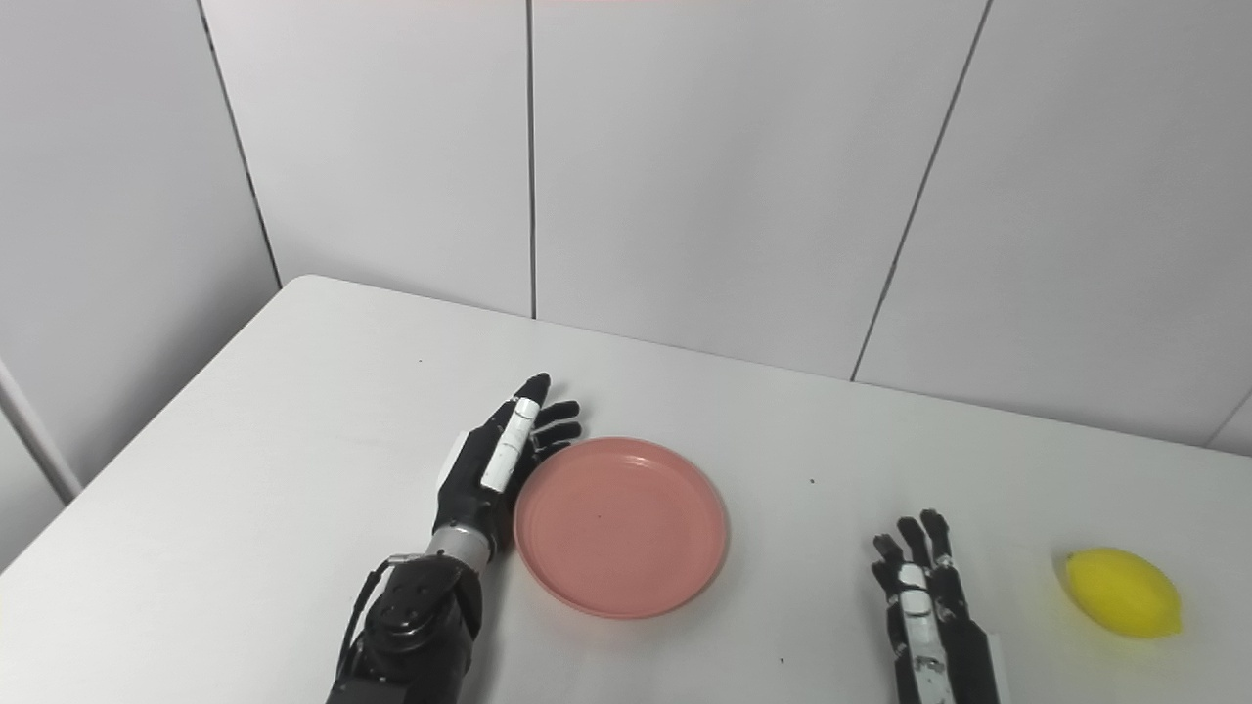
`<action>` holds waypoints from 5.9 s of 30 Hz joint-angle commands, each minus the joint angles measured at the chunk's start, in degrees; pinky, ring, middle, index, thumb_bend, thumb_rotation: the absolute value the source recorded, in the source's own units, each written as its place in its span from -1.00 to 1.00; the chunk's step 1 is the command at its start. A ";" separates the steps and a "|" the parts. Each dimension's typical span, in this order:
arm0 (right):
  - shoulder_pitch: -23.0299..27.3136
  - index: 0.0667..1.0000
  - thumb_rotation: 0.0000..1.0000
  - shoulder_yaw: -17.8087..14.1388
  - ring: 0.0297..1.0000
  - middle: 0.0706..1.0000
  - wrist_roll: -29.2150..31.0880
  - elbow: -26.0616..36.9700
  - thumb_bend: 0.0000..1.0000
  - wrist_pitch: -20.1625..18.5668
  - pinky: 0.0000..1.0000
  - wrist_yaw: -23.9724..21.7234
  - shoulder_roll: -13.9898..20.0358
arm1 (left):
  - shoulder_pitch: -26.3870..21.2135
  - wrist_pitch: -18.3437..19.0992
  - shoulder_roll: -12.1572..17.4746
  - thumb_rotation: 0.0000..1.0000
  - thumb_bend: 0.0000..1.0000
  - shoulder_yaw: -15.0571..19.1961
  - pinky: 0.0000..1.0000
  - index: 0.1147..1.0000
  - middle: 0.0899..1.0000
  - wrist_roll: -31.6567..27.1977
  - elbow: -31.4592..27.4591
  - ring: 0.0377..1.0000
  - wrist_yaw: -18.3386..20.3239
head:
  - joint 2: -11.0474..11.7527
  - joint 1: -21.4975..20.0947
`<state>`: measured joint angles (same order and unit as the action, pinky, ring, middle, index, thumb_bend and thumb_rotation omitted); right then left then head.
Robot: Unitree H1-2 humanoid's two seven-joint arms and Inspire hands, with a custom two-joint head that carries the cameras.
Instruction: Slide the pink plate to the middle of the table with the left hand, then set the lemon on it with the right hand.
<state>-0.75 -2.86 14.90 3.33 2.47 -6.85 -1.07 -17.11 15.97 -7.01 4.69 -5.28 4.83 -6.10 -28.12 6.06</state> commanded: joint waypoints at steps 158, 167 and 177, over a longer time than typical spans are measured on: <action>16.73 0.38 0.50 4.75 0.27 0.34 -63.46 2.72 0.41 -0.36 0.19 25.59 13.78 | -2.27 -3.08 6.03 0.61 0.77 1.84 0.62 0.78 0.43 -4.85 6.99 0.50 6.81 | 2.26 -29.10; 18.11 0.37 0.62 4.22 0.33 0.33 -69.41 1.30 0.44 -3.11 0.41 24.69 16.41 | -2.50 -3.47 6.05 0.65 0.76 2.16 0.58 0.75 0.40 -4.86 7.95 0.48 6.54 | 2.34 -29.09; 19.04 0.36 0.75 3.95 0.40 0.39 -73.88 0.31 0.50 -9.22 0.45 21.03 20.49 | -2.56 -3.13 6.05 0.68 0.76 1.95 0.58 0.76 0.40 -4.67 7.55 0.47 6.50 | 2.45 -29.32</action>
<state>16.04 1.68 -58.02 2.34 -4.79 14.03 17.86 -19.91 10.65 -0.85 6.81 -9.71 11.21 0.64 -25.66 -23.29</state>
